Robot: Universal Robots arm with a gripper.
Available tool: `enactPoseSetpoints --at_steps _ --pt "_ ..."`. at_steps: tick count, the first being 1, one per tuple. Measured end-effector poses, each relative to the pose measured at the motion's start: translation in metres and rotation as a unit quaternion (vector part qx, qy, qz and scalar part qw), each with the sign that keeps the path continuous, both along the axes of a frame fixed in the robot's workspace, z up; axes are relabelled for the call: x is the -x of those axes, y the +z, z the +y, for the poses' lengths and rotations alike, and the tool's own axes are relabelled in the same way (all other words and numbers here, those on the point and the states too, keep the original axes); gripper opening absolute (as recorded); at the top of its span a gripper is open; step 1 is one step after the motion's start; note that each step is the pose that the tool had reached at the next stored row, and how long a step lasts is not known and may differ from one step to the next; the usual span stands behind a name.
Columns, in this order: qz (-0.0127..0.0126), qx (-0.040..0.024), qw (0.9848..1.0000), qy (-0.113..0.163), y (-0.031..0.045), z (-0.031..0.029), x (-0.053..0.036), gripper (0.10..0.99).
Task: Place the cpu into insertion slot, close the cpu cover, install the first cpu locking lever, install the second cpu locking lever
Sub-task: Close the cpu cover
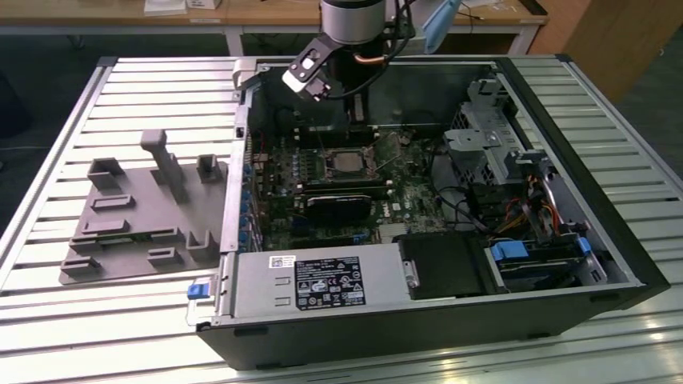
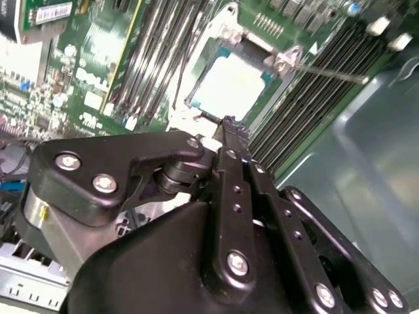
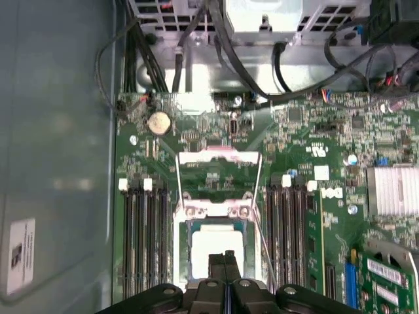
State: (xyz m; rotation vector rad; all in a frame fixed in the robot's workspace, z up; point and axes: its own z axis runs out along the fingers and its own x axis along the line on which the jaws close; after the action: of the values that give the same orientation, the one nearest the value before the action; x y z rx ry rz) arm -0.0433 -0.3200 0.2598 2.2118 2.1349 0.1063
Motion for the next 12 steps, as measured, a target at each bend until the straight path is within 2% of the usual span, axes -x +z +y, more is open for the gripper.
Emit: enactPoseSetpoints --at_steps 12 --pt "0.0003 -0.0001 1.0000 0.000 0.0000 -0.0001 -0.0484 0.106"
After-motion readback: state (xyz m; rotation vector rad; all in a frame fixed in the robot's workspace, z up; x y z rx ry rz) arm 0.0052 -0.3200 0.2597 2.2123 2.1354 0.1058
